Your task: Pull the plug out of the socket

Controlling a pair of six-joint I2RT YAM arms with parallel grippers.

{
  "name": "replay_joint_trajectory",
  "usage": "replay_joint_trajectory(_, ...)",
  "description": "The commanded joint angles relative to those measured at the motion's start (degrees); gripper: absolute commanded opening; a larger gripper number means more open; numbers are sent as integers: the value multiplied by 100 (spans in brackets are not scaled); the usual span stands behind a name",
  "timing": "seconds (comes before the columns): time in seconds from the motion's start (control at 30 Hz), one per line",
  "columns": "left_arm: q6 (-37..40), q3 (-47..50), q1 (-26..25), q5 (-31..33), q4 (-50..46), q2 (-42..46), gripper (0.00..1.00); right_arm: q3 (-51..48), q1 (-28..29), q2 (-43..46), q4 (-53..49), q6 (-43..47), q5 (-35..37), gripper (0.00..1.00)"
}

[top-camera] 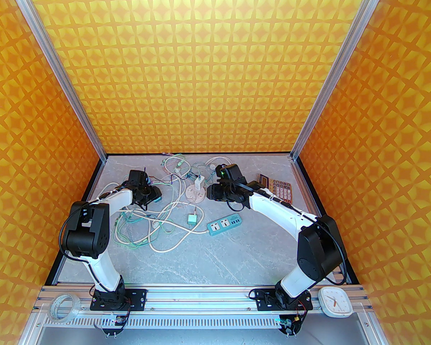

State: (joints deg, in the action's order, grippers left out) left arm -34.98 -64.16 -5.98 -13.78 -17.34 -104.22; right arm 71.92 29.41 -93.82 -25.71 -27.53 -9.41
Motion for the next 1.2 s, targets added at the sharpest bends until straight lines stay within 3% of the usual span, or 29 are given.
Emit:
replay_joint_trajectory(0.0, -9, 68, 35, -107, -303, 311, 73, -120, 19, 131, 126, 45, 43, 41)
replay_joint_trajectory(0.03, 2, 86, 28, -92, -390, 373, 75, -124, 16, 121, 136, 43, 33, 43)
replay_joint_trajectory(0.1, 12, 133, 30, -23, -587, 560, 94, -137, 17, 121, 173, 23, 33, 45)
replay_joint_trajectory(0.17, 21, 206, 34, -11, -701, 722, 99, -151, 15, 101, 222, 18, 7, 45)
replay_joint_trajectory(0.37, 142, 367, 26, 370, -1280, 1297, 99, -254, 15, 79, 296, 19, 41, 56)
replay_joint_trajectory(0.47, 230, 400, 26, 1075, -1740, 1543, 99, -228, 13, 65, 156, 47, 233, 71)
replay_joint_trajectory(0.63, 263, 509, -12, 1280, -1969, 2054, 99, -268, 13, 74, 154, 114, 418, 90)
replay_joint_trajectory(0.67, 316, 489, -56, 1285, -2024, 2178, 99, -275, 14, 88, 138, 133, 465, 98)
replay_joint_trajectory(0.83, 680, 46, -369, 1378, -2612, 2309, 99, -283, 17, 80, 152, 120, 475, 99)
replay_joint_trajectory(1.07, 622, -439, -991, 1400, -2620, 2852, 99, 14, 23, -137, -93, 53, 775, 99)
replay_joint_trajectory(1.17, 684, -761, -1037, 1399, -2651, 2776, 99, 152, 27, -271, -164, -18, 715, 98)
